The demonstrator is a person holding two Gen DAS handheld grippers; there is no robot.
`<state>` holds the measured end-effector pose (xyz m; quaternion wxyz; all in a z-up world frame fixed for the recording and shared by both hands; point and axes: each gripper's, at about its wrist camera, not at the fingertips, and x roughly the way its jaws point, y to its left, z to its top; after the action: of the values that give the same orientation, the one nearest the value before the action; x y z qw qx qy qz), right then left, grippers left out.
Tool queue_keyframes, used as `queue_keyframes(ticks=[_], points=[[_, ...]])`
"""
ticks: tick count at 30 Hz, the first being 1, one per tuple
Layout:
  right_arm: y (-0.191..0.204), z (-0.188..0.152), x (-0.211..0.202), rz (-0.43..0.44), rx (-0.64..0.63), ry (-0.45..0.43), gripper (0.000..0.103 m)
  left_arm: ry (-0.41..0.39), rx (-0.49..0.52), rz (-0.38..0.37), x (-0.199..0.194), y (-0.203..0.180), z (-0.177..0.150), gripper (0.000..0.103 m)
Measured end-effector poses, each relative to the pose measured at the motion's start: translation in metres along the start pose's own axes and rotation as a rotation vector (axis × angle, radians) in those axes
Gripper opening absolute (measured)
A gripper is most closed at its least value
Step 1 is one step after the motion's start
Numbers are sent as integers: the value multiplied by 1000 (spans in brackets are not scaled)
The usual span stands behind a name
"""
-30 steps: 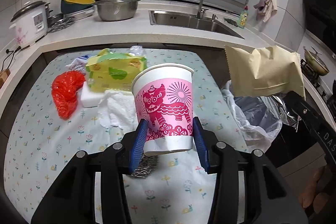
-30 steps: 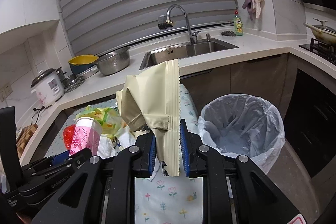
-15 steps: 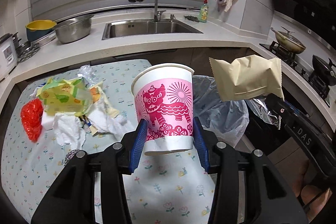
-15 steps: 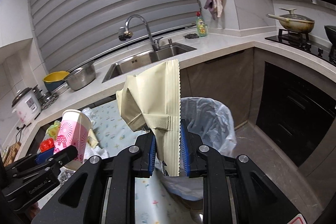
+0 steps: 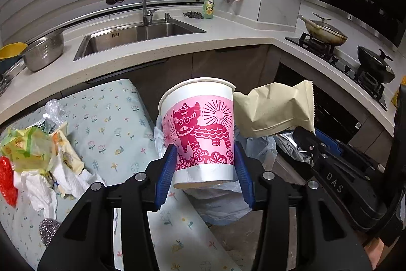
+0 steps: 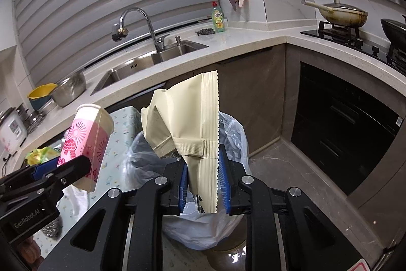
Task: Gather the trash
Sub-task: 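Carry the cup and packet over the trash bin with both tools, then open both tools to drop the cup and packet into the bin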
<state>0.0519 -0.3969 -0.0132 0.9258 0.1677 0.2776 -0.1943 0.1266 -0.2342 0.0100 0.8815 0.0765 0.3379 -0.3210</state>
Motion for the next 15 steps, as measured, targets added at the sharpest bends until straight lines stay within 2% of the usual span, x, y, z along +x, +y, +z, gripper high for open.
queue_keyframes(ticks=[11, 13, 14, 15], points=[[-1, 4, 46, 12, -3, 54, 25, 42, 31, 5, 54, -1, 12, 43], [1, 6, 49, 27, -6, 53, 32, 47, 25, 10, 58, 2, 12, 49], [3, 6, 49, 28, -9, 43, 45, 47, 21, 16, 59, 3, 12, 54], [6, 7, 48, 22, -16, 30, 51, 45, 17, 22, 59, 5, 12, 56]])
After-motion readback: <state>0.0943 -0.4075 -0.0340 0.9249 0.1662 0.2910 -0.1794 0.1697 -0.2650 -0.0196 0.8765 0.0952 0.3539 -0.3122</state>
